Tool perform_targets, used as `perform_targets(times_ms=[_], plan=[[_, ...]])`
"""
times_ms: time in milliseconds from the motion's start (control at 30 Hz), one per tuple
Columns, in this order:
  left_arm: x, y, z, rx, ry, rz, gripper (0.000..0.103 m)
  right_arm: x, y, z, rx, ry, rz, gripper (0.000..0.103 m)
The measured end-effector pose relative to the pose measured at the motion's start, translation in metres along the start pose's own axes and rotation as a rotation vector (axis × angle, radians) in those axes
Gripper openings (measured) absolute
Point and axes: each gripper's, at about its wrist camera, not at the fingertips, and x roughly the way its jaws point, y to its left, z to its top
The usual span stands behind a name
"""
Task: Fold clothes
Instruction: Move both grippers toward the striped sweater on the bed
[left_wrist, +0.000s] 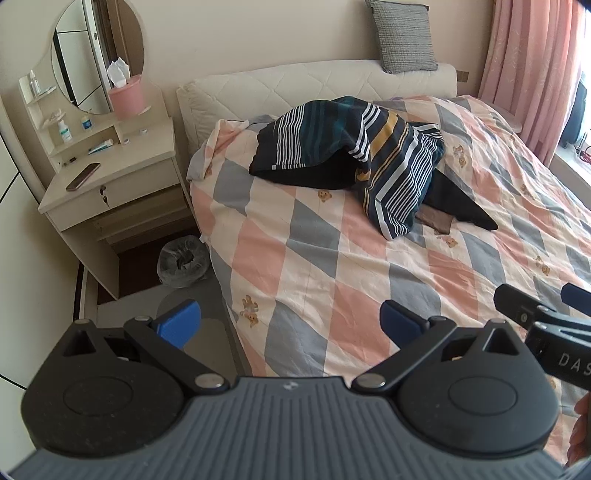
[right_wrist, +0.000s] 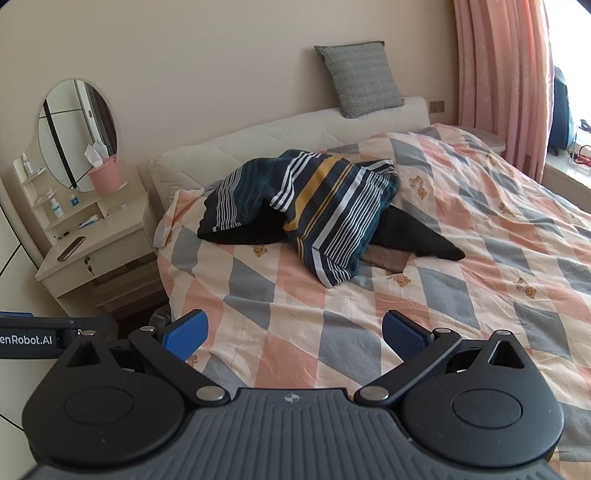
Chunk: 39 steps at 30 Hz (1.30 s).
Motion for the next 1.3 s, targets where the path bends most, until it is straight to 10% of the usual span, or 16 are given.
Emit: perform_targets(times_ms=[933,1300], plan=[[0.035,0.006,0.001,0.073,0.073,-0.075,0.102,0.03,-0.011,-0.003,0.049,0.013,-0.007,0.103],[0.125,-0.005,0.031,0.235,0.144,-0.091,0.102,0.085,-0.032,0.0,0.12,0.009,-0.103,0.103]])
